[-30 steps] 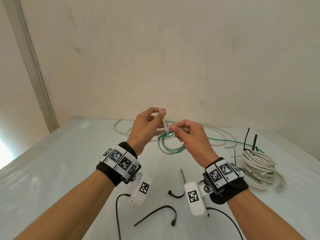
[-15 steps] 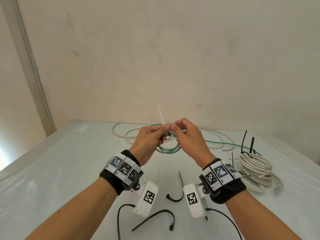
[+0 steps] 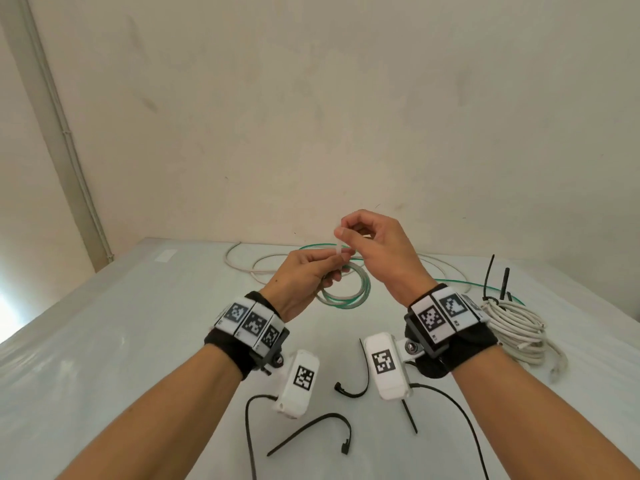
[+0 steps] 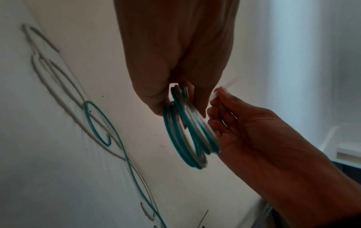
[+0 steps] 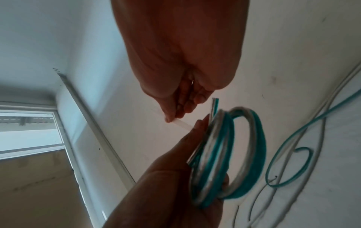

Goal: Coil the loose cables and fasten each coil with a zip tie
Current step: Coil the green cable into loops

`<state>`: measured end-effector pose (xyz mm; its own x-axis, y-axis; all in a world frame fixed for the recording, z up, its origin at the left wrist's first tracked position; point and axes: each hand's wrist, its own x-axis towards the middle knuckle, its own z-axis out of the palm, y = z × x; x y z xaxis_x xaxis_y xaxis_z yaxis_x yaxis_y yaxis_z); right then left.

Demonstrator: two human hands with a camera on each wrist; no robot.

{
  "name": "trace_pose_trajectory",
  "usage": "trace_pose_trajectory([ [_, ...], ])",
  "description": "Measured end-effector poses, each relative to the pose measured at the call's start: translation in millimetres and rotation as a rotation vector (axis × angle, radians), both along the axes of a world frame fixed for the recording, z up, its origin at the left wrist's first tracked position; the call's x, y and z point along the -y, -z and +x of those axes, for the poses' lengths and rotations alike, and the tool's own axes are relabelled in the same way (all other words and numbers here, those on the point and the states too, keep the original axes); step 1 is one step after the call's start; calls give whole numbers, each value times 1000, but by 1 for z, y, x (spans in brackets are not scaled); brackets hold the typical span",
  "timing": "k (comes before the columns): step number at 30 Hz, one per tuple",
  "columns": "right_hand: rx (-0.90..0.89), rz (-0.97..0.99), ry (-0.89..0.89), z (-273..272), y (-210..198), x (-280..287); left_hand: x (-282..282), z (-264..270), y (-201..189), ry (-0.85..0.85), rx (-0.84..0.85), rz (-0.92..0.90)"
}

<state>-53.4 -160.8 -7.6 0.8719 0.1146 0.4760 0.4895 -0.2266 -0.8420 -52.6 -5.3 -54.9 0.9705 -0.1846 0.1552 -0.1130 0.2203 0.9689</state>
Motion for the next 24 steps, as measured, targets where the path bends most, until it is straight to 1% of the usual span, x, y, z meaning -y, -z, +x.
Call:
trace_pose_trajectory([
  [2, 10, 76, 8, -3, 1, -3, 1, 1, -3, 31, -18, -5],
  [4, 28, 93, 13, -5, 3, -5, 1, 2, -5, 62, -20, 5],
  [6, 46, 66, 18, -9, 5, -5, -2, 1, -5, 81, -18, 27],
  [9, 67, -24, 36, -13, 8, 0, -6, -4, -3, 88, 0, 87],
  [12, 53, -29, 27, -15, 7, 6, -9, -8, -5, 70, 33, 170],
  [14, 25, -7, 18, -16, 5, 6, -9, -10, -9, 84, 41, 186],
  [17, -7, 64, -2, -16, 2, 6, -2, -13, -11, 126, 49, 152],
  [21, 26, 113, -68, -20, 2, 7, -1, -14, -11, 111, 106, 154],
  [24, 58, 144, -45, -24, 4, 7, -1, -14, -15, 108, 122, 191],
])
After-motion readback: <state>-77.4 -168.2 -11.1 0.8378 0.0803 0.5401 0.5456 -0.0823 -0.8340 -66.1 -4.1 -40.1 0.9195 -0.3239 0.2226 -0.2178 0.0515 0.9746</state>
